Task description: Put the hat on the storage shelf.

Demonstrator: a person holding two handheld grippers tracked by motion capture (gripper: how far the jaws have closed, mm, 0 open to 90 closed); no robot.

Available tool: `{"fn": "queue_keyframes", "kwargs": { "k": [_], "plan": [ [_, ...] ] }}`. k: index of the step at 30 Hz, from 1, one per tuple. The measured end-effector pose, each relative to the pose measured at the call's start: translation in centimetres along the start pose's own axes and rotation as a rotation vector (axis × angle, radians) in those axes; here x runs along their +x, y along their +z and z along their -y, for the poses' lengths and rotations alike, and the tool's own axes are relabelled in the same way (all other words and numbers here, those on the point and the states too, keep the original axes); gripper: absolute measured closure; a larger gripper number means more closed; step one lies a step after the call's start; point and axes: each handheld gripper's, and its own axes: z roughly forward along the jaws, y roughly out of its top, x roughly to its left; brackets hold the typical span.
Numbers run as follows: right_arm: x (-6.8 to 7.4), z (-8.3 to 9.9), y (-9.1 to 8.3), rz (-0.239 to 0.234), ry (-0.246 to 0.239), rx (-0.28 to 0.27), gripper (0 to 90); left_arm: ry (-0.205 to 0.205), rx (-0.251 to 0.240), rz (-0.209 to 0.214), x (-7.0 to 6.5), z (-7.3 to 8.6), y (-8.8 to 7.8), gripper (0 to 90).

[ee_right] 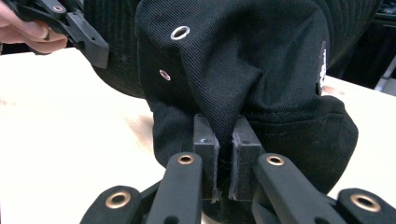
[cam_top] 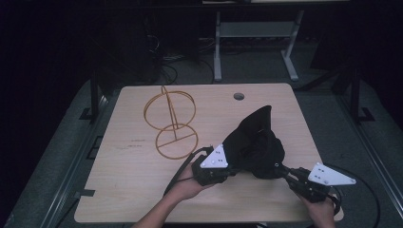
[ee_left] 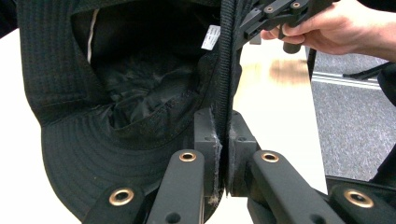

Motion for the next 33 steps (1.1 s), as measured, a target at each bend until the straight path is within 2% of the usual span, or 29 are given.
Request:
{"fn": "queue_keyframes", "kwargs": {
  "k": [8,12,17,19,29,33],
  "plan": [
    [0.6,-0.7,-0.2,-0.017,-0.017,-0.007,84.4,0.006,-0.001,-0.014,-0.2,0.0,-0.9,85.2],
    [0.8,-1.2,-0.2,-0.022,-0.010,-0.014,84.6,0.003,-0.007,-0.024,-0.2,-0.1,-1.5,84.6],
    [0.7,-1.7,-0.2,-0.017,-0.009,-0.039,84.6,-0.010,-0.007,-0.046,0.2,0.0,-2.4,76.3],
    [0.6,-1.8,-0.3,-0.015,0.002,-0.042,84.6,-0.016,-0.002,-0.057,0.3,0.1,-2.7,73.3],
    [0.2,-3.1,-0.9,-0.006,-0.008,-0.050,84.6,-0.020,0.027,-0.090,0.3,0.9,-3.8,59.8],
    [-0.1,-3.7,-1.2,-0.007,-0.009,-0.051,84.7,-0.022,0.026,-0.107,0.2,1.5,-4.4,57.6]
  ]
}}
